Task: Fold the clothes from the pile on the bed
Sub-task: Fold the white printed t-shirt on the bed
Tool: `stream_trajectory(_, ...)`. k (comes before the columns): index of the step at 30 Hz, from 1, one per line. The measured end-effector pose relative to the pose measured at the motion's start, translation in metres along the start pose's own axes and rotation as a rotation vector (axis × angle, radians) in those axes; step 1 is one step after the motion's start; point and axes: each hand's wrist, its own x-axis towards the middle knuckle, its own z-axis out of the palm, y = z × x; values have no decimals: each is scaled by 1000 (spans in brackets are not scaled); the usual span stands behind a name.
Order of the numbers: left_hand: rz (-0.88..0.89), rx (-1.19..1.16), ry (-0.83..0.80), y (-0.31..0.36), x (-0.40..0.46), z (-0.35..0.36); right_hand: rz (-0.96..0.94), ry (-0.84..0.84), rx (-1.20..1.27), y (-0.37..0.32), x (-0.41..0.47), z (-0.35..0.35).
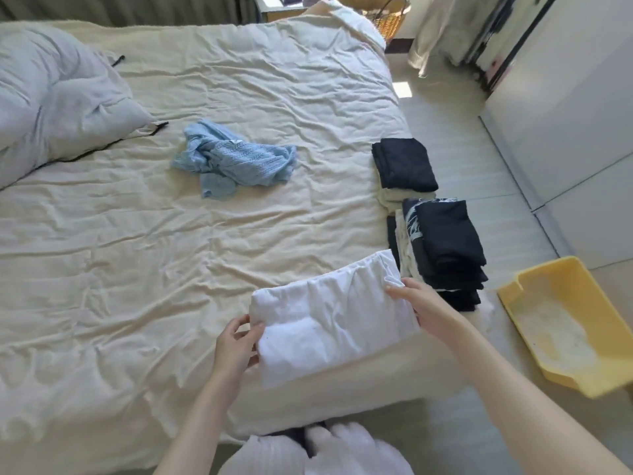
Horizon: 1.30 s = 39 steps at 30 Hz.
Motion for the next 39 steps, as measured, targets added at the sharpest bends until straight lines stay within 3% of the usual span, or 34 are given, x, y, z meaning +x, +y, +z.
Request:
stream_trajectory(9, 33, 137, -83, 23, 5, 50, 17, 107, 149, 28, -14, -51)
stream_trajectory(15, 71, 149, -96, 52, 6, 126, -62, 100, 194, 10, -1, -123)
stream_trajectory(19, 89, 101, -52, 80, 15, 199, -175, 131, 98, -40, 44, -192)
stream_trajectory(26, 84, -122, 19, 128, 49, 336, -404, 141, -304, -180, 162, -291)
stream_trajectory(32, -41, -335, 2, 162, 90, 422, -523, 227, -622, -281, 268, -294)
stream_trajectory(39, -93, -438, -62, 181, 157, 452, -573, 218, -619, -304, 369, -266)
